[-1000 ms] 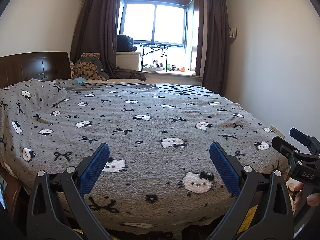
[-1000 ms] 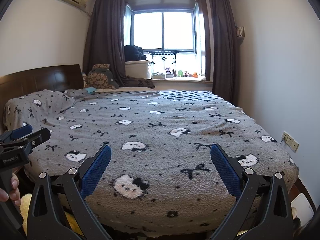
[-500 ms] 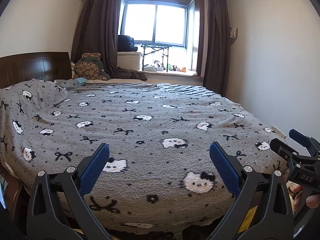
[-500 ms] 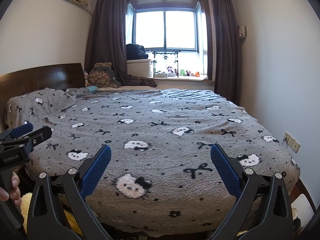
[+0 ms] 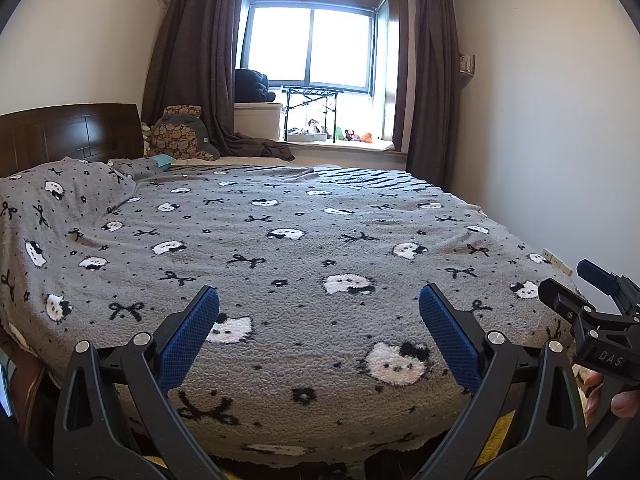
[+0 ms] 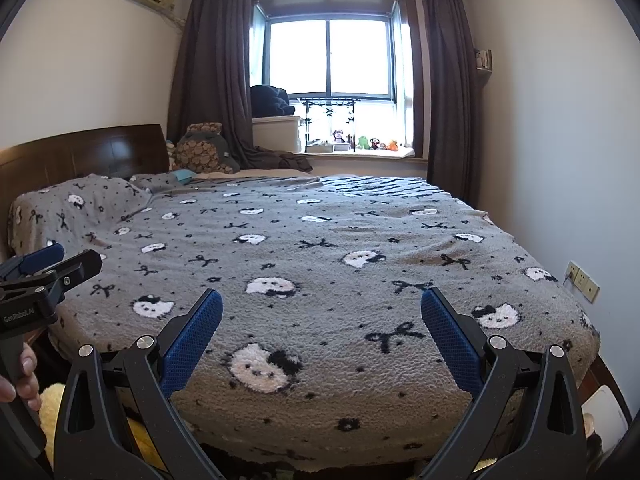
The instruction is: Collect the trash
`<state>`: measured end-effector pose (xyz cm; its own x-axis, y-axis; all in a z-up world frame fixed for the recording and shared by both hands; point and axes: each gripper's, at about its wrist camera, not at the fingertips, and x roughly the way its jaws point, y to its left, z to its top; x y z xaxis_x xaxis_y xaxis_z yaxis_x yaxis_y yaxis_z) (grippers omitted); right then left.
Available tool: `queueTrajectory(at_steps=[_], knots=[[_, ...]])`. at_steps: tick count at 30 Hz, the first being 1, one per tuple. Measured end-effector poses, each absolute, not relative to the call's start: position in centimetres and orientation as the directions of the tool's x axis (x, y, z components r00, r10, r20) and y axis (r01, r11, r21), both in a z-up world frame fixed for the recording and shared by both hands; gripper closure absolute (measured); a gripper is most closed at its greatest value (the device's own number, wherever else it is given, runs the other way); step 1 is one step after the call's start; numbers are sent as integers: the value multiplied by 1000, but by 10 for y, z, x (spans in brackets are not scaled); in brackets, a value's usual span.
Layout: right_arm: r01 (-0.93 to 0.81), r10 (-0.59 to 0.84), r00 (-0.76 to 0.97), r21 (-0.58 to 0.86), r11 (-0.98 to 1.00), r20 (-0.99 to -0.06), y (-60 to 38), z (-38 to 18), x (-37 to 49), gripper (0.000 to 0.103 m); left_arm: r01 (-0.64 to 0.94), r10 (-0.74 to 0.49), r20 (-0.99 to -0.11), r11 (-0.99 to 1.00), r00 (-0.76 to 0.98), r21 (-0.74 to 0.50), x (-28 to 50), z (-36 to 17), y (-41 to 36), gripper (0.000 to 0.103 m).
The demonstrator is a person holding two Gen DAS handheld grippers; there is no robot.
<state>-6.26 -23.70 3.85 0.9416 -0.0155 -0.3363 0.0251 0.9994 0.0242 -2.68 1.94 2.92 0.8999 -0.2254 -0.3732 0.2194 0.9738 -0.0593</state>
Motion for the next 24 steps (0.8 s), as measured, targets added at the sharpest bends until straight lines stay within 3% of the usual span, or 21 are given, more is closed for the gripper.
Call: queueTrajectory(at_steps=[24], knots=[[34, -24, 940, 23, 999, -339, -238, 36, -64, 3, 183, -190, -380, 982, 905, -56, -26, 28, 23, 8]])
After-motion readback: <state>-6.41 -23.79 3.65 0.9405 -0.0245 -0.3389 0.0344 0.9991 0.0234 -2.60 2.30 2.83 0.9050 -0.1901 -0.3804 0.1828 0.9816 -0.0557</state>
